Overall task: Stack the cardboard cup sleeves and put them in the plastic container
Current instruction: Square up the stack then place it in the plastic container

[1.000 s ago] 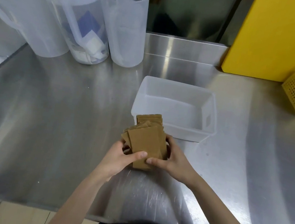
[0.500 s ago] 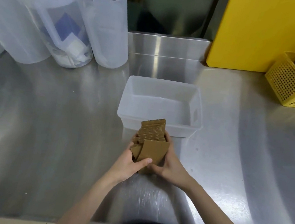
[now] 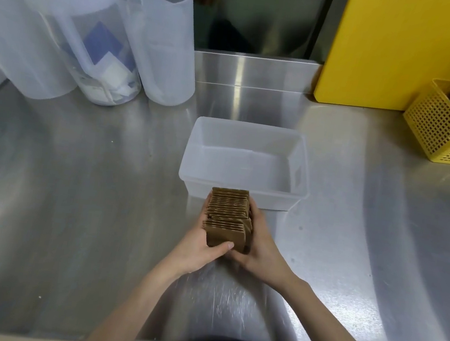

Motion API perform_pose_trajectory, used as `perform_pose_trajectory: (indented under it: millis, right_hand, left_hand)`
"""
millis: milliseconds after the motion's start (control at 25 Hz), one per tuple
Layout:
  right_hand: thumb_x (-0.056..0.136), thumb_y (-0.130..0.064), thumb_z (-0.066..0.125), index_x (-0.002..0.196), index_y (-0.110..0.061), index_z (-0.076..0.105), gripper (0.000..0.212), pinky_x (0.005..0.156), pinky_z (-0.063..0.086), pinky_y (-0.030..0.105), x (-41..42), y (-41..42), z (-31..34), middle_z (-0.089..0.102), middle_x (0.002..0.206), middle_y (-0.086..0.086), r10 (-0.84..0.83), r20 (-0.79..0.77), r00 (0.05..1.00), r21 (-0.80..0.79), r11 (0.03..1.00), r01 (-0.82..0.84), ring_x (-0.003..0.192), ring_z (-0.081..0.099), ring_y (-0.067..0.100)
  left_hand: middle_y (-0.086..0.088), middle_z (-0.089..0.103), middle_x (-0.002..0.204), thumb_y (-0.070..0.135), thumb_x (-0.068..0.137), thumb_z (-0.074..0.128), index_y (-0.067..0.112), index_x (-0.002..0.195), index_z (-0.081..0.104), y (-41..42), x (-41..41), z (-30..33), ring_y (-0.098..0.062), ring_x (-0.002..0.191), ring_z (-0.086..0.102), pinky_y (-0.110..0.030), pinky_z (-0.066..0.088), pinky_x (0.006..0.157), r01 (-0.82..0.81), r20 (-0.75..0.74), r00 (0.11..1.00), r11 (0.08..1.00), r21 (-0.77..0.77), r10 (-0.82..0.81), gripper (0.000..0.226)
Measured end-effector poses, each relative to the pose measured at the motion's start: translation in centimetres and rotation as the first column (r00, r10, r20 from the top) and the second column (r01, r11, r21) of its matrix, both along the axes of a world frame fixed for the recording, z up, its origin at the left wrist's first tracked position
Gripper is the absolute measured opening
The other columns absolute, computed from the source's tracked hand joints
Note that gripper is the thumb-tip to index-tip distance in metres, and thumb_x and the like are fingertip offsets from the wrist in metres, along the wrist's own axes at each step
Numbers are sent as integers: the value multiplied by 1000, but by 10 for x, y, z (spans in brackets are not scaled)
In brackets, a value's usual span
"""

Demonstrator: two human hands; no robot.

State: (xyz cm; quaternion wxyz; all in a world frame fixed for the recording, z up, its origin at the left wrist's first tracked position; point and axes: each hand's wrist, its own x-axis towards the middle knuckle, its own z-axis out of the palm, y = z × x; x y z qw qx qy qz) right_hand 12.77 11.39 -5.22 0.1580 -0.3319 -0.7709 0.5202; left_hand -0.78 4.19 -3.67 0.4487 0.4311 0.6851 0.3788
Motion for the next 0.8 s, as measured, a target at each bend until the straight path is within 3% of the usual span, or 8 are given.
perform_pose_trajectory:
  millis: [80,160,240,320,440,520,680,800]
  right_hand:
    - [73,-31,68,144,-12,4,97,113,27,17,0,0,-2,25,149,2,1,17,1000,5,1000,-1,137,29,8]
    - [74,-37,62,145,-13,2,96,116,29,36,-1,-3,-5,24,150,4,0,31,1000,8,1000,0,139,28,13]
    - [75,-40,56,145,-14,-1,94,117,27,41,-1,-5,-7,22,152,4,-10,42,999,16,1000,10,141,26,13]
    - [76,-41,51,145,-14,-1,90,117,26,36,-1,-5,-6,21,152,4,-17,48,999,15,1000,17,141,26,12]
    - [78,-40,49,144,-13,0,87,116,26,28,0,-5,-5,23,152,3,-14,36,999,14,1000,14,139,28,12]
    - [78,-40,51,145,-13,-5,91,117,26,33,-1,-6,-10,22,153,3,-15,33,999,-3,1000,15,140,27,11]
    - [77,-41,55,144,-13,-10,98,117,26,44,-4,-5,-19,17,155,3,-18,54,998,-47,999,21,142,22,12]
    - [80,-36,57,145,-13,-2,91,116,28,41,-2,-2,-19,22,154,2,-11,62,998,-47,999,13,141,25,10]
  left_hand:
    - [14,44,125,13,78,65,12,137,32,0,-1,-4,-4,113,47,7,33,83,15,-26,1000,999,-41,-16,68]
    - [4,56,114,16,81,63,14,121,52,-1,0,-8,-16,114,54,-11,42,91,28,-30,999,995,-95,-31,42]
    - [0,60,108,16,82,60,13,115,58,0,3,-9,-21,114,56,-26,42,97,29,-17,999,993,-114,-32,33]
    - [1,57,112,13,82,60,12,119,54,1,4,-8,-20,115,54,-26,40,99,14,-29,999,997,-79,-16,37]
    - [1,42,132,7,78,64,4,136,31,3,3,-6,-13,123,44,-18,34,103,-8,-50,999,1000,14,9,66]
    - [0,38,139,11,76,66,4,138,26,1,1,-8,-12,125,42,-20,33,107,-2,-36,999,1000,-4,2,75]
    - [3,52,124,16,76,65,14,138,24,-1,0,-6,-17,122,50,-32,38,107,-13,78,997,999,-45,16,74]
    - [14,44,132,11,76,63,24,142,3,1,0,-2,2,121,47,-23,37,107,-16,144,990,1000,2,16,90]
